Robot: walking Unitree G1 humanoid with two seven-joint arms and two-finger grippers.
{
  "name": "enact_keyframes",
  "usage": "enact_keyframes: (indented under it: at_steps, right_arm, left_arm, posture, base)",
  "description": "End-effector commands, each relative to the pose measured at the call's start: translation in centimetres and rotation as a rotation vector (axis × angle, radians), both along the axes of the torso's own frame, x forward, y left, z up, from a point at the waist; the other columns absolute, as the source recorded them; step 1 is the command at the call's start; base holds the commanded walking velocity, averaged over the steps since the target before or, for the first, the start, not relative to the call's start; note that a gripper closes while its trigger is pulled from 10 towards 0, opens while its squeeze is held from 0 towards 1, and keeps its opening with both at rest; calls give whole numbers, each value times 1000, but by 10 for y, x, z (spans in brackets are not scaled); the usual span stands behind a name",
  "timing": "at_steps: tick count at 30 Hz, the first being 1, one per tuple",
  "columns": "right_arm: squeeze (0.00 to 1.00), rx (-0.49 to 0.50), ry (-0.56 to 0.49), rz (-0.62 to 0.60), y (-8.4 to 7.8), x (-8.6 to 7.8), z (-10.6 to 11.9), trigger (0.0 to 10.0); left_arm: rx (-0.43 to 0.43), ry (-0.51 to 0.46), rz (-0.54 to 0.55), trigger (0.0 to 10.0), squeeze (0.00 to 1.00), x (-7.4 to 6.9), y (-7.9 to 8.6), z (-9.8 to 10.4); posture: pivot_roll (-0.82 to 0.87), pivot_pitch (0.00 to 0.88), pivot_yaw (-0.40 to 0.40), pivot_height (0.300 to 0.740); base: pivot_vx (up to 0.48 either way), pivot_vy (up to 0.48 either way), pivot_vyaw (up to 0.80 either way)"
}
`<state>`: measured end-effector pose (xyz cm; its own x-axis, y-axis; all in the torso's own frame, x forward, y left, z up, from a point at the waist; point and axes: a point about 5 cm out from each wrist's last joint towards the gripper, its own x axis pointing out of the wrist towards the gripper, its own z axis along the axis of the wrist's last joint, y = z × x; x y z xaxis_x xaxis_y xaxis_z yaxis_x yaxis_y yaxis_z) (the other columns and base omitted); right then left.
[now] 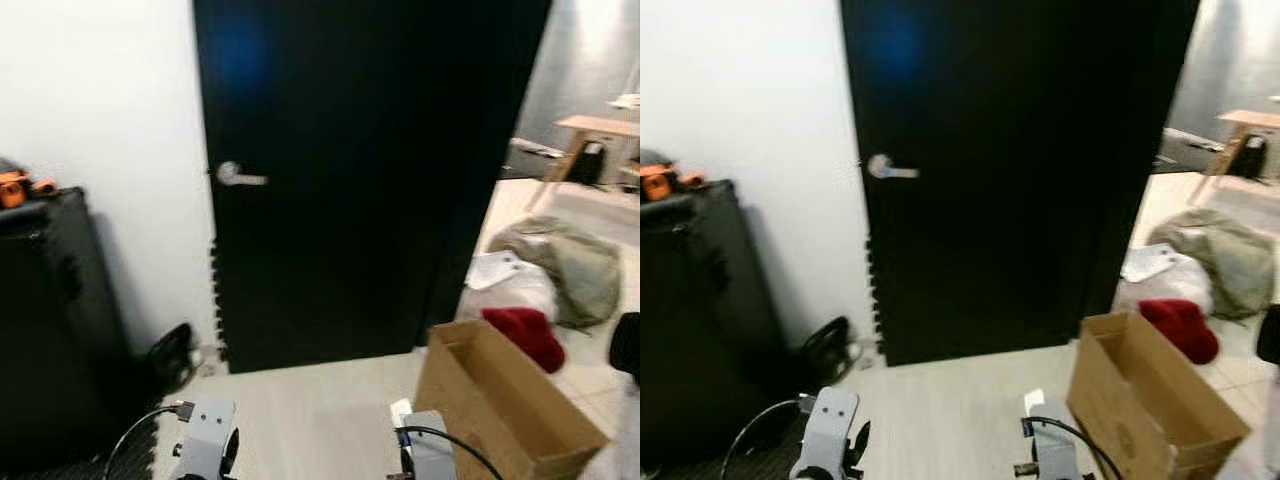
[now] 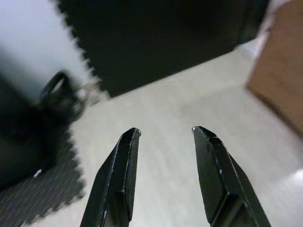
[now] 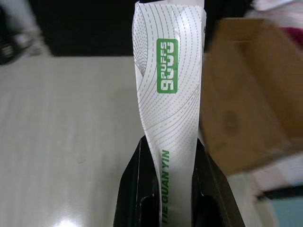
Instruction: Clean up the room
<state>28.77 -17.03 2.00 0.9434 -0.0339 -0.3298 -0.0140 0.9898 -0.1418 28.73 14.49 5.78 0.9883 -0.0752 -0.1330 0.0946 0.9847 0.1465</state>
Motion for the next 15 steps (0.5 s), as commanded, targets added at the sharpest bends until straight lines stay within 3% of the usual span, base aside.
enact_keyframes:
  at_steps: [1, 15]
  right_arm:
    - [0, 7, 18, -4, 2, -3, -4, 10000]
    - [0, 5, 21, 1, 2, 0, -3, 10000]
  left_arm:
    - [4, 30, 17, 10000, 0, -4, 4, -7]
    - [0, 36, 30, 10000, 0, -2, 5, -7]
  posture:
    - [16, 88, -19, 740]
    - [19, 84, -26, 740]
  base:
    - [0, 0, -800]
    - [0, 0, -800]
